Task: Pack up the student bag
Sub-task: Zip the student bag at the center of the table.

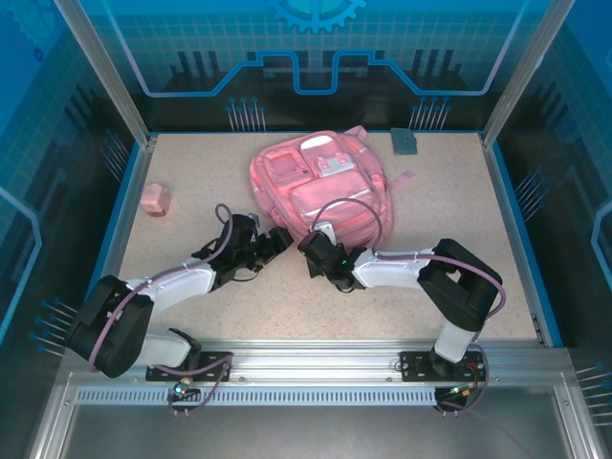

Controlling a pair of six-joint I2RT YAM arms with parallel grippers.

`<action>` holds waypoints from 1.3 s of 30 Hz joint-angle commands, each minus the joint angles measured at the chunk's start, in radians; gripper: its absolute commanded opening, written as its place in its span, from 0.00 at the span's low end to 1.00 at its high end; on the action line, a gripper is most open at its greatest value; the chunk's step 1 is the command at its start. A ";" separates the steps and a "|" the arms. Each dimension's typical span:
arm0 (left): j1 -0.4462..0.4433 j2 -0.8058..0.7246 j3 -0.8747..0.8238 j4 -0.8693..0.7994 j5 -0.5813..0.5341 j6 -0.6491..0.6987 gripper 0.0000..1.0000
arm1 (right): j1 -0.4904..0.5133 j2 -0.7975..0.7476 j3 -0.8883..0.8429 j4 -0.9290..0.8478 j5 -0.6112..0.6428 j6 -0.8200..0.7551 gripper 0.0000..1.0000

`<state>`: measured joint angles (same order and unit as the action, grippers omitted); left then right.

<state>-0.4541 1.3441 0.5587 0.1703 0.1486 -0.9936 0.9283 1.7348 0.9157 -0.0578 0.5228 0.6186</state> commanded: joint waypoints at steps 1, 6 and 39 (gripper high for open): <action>0.006 0.028 0.009 0.065 0.040 -0.048 0.81 | -0.013 -0.028 0.019 0.043 0.010 -0.043 0.00; 0.005 0.085 0.006 0.175 0.083 -0.104 0.74 | -0.020 -0.065 0.026 0.027 -0.099 -0.105 0.00; 0.005 -0.033 -0.224 0.464 -0.105 -0.268 0.55 | -0.069 -0.013 0.197 -0.092 -0.567 -0.179 0.00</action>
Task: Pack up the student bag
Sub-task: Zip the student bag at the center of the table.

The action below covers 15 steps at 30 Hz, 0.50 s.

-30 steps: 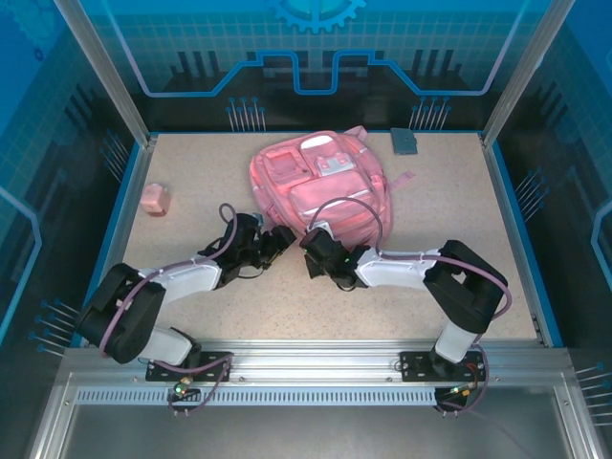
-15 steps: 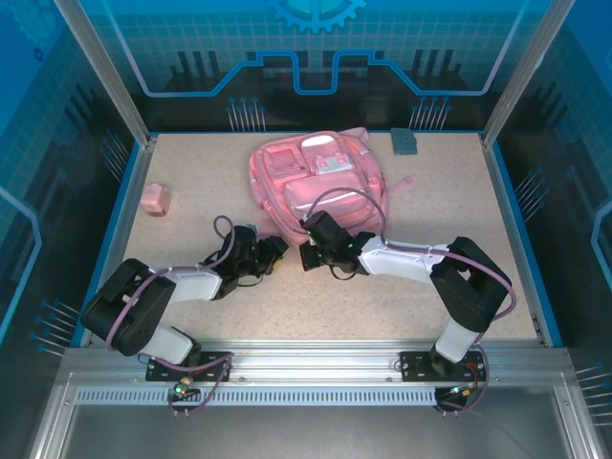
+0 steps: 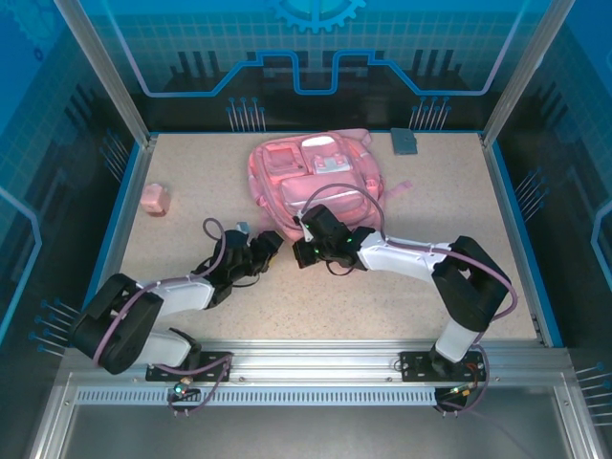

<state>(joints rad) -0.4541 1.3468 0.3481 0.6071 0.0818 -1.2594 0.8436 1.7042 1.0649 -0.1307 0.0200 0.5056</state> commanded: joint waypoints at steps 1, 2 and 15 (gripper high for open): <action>0.005 -0.040 -0.011 0.027 -0.034 0.001 0.55 | 0.020 0.024 0.050 -0.030 -0.064 -0.081 0.00; 0.005 -0.040 -0.011 0.029 -0.031 0.003 0.55 | 0.024 0.029 0.053 -0.036 -0.067 -0.091 0.00; 0.003 0.063 0.028 0.144 0.042 -0.023 0.48 | 0.045 0.067 0.093 -0.035 -0.114 -0.103 0.00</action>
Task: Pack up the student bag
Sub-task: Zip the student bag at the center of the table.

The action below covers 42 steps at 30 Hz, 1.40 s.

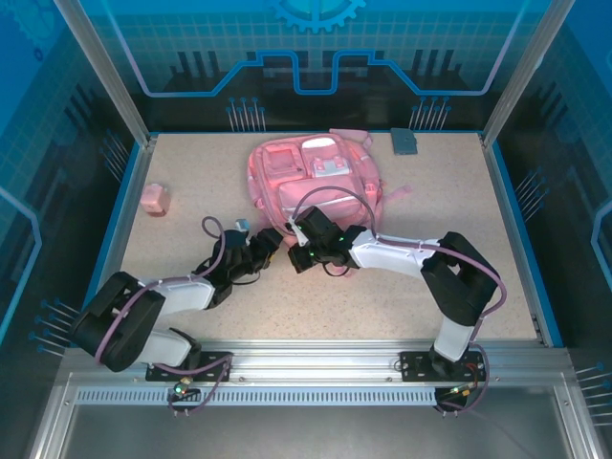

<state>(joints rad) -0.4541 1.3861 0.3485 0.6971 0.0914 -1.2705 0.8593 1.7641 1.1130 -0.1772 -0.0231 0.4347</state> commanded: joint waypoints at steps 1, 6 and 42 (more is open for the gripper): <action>0.004 0.029 0.030 0.054 0.032 -0.011 0.47 | 0.029 0.008 0.044 0.009 -0.069 -0.035 0.00; 0.005 0.037 0.043 0.047 0.021 0.007 0.38 | 0.032 0.001 0.032 -0.007 -0.039 -0.036 0.00; 0.065 -0.072 0.160 -0.360 -0.084 0.290 0.00 | -0.070 -0.204 -0.014 -0.504 0.510 0.149 0.00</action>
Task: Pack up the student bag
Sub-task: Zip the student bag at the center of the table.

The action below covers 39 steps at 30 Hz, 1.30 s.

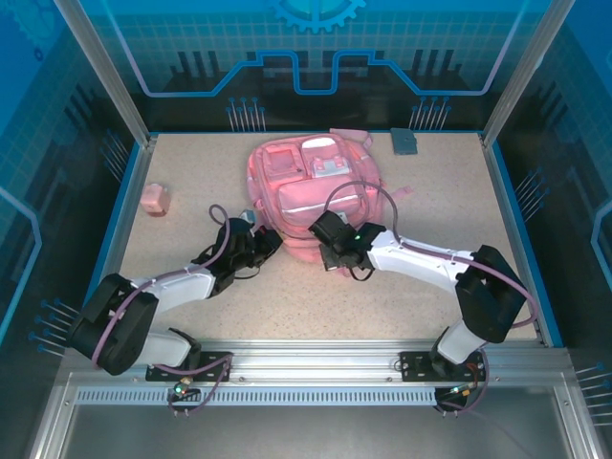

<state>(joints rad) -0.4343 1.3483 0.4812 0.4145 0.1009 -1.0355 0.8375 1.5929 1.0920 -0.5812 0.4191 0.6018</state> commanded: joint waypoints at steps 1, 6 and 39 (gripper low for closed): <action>0.054 -0.040 0.030 -0.093 -0.093 0.064 0.00 | -0.067 -0.024 0.013 -0.101 0.051 -0.045 0.00; 0.094 -0.066 0.053 -0.195 -0.084 0.119 0.00 | -0.147 0.024 0.030 -0.094 0.011 -0.130 0.00; 0.207 -0.295 0.109 -0.518 0.052 -0.051 0.60 | 0.047 0.331 0.372 0.218 -0.637 -0.216 0.00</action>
<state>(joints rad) -0.2337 1.0237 0.5552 -0.1604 0.0834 -1.0286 0.8516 1.9198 1.4288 -0.3904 -0.1825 0.3916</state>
